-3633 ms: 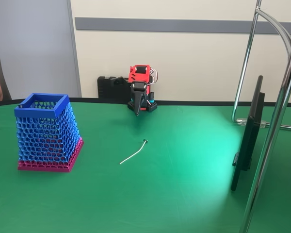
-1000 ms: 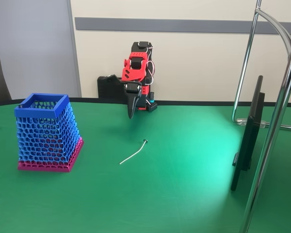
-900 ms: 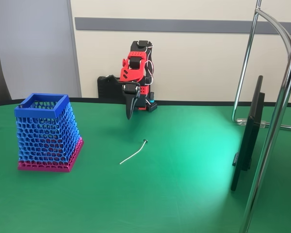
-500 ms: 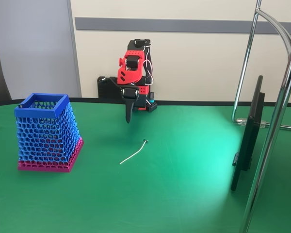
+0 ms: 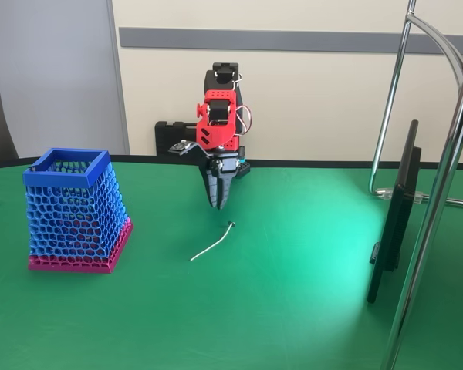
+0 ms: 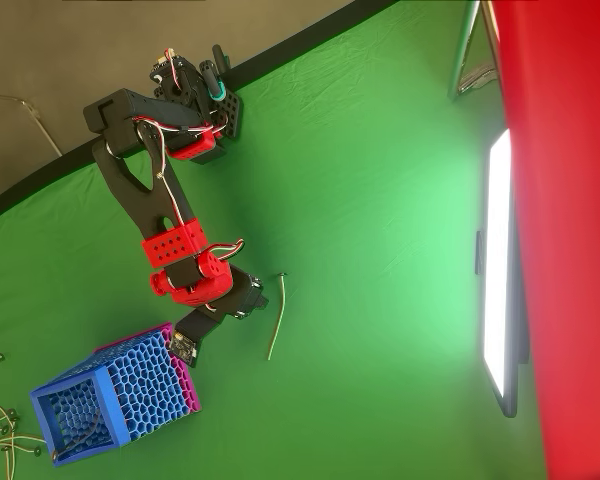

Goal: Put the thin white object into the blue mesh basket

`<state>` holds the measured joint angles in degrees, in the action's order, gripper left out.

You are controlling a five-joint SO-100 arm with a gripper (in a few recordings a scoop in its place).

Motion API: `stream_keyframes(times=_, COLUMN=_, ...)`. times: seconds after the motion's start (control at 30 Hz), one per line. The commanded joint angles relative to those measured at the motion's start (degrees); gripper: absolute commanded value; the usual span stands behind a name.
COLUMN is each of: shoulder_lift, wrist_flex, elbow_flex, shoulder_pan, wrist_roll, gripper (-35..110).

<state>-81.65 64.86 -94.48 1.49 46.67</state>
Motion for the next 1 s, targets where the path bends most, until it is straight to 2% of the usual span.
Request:
stream_keyframes(times=0.0, shoulder_lift=2.20, wrist_flex=1.58, elbow_flex=4.75, shoulder_pan=-0.26, wrist_roll=3.16, gripper=17)
stream_keyframes(times=0.47, shoulder_lift=14.77, wrist_flex=7.65, elbow_flex=16.70, shoulder_pan=-2.46, wrist_roll=15.21, gripper=18)
stream_keyframes(times=0.6, shoulder_lift=16.61, wrist_flex=10.55, elbow_flex=17.31, shoulder_pan=-4.48, wrist_roll=16.00, gripper=18)
stream_keyframes(times=0.97, shoulder_lift=19.16, wrist_flex=10.55, elbow_flex=17.14, shoulder_pan=-5.19, wrist_roll=14.06, gripper=18)
